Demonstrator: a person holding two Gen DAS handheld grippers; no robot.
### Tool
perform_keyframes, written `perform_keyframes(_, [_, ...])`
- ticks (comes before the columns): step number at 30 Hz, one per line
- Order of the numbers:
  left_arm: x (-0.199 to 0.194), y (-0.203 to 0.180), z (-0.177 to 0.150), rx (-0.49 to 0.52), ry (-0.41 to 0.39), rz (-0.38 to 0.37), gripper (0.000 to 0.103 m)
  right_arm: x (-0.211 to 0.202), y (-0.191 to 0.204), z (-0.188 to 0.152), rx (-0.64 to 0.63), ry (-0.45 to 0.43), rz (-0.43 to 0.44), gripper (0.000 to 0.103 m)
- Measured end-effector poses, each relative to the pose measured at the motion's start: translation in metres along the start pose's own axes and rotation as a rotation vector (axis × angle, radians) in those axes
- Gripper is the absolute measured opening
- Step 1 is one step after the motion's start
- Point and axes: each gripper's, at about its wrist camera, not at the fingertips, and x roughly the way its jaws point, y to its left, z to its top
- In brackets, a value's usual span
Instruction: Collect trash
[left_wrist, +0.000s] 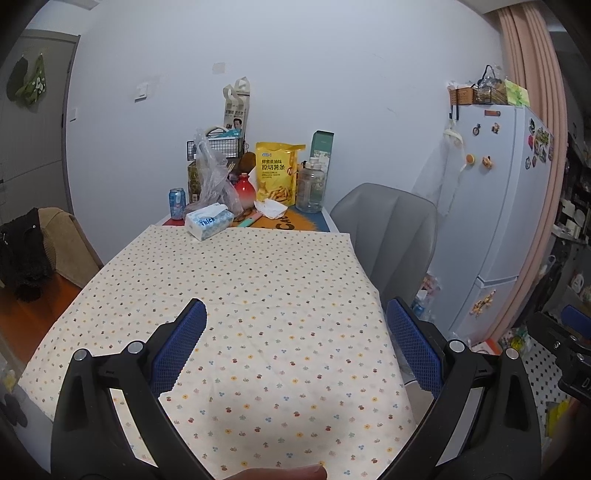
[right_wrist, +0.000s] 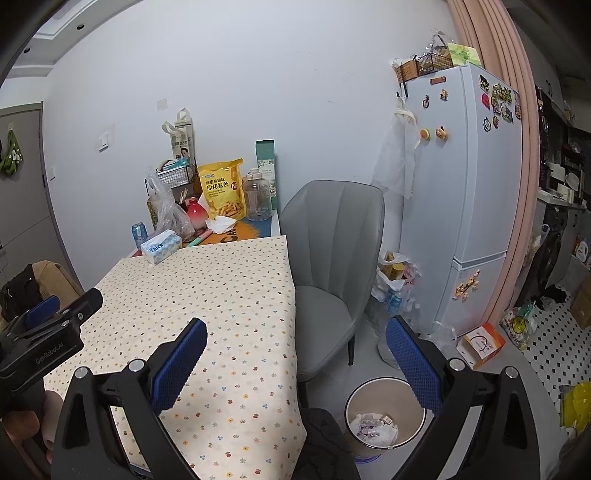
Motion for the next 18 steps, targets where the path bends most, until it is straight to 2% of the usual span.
perform_keyframes(18, [0.0089,-0.0065,-0.0089,0.017,0.029,0.003,0.097,0.0096,-0.0055,-0.0053,0.01,0.016,-0.003,0.095])
